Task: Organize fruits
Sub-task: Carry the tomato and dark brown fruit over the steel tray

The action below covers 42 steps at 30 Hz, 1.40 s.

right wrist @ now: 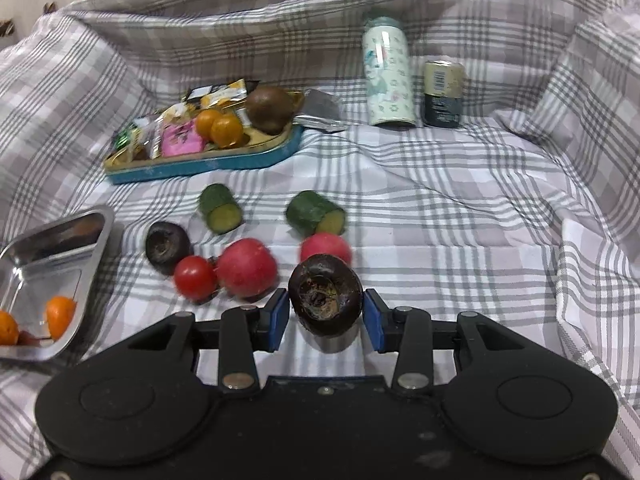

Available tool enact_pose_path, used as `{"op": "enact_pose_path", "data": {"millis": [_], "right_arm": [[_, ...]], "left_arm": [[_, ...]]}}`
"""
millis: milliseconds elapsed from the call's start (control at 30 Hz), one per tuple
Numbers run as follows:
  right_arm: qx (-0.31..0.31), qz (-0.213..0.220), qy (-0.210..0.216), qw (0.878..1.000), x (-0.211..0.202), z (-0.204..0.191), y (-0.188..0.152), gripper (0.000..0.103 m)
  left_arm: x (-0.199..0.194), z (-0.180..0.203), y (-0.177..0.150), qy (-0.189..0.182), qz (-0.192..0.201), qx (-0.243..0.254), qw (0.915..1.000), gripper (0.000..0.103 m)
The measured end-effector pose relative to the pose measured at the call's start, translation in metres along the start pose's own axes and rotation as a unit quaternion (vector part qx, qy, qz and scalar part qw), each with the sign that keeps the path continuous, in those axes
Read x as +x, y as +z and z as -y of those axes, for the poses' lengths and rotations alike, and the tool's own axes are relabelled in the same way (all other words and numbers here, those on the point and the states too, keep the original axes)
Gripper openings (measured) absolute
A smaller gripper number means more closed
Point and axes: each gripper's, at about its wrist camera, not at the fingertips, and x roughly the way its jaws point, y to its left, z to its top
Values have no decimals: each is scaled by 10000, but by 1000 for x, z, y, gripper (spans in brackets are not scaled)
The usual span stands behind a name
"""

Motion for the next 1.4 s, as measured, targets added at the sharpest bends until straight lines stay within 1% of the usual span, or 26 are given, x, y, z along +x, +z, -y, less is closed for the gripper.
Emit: {"op": "enact_pose_path", "data": {"millis": [67,167,267,367,500,667,767,900,1033,1200,1400], "right_arm": [[-69,-19,93,9999,-4,-9,-1,42],[-75,-70,333,9994,-10,-25,-2,42],[-230,-27,561,9982,-17,-49,-2,42],[-374,5,895,9953,-25,-78,1,42],[-591,48,1222,9907,-27,-117,6,42],[-738,65,1449,9867,-21,-156,13,42],[-716,-31,1484,9863,-8,-170,18,42],[-726,-162,1430,9869,9,-179,23,42],[-802,-249,1411,9864,14,-183,22,42],[-795,-365,1390,9864,26,-189,24,42],[-776,-434,1417,9859,31,-193,25,44]], "left_arm": [[3,-2,-2,17,19,2,10000,40],[5,-1,0,-84,37,-13,10000,40],[7,2,5,-99,173,71,9998,40],[12,4,8,-66,256,113,9996,40],[20,-1,8,-24,142,-74,9999,40],[26,-5,8,-84,18,-152,9998,40],[30,-8,9,-209,-120,-240,9994,40],[38,-11,10,-235,-342,-266,9988,40],[44,-10,10,-265,-520,-252,9980,40],[45,-12,11,-296,-534,-350,9975,41],[47,-25,12,-377,-634,-740,9945,41]]}}
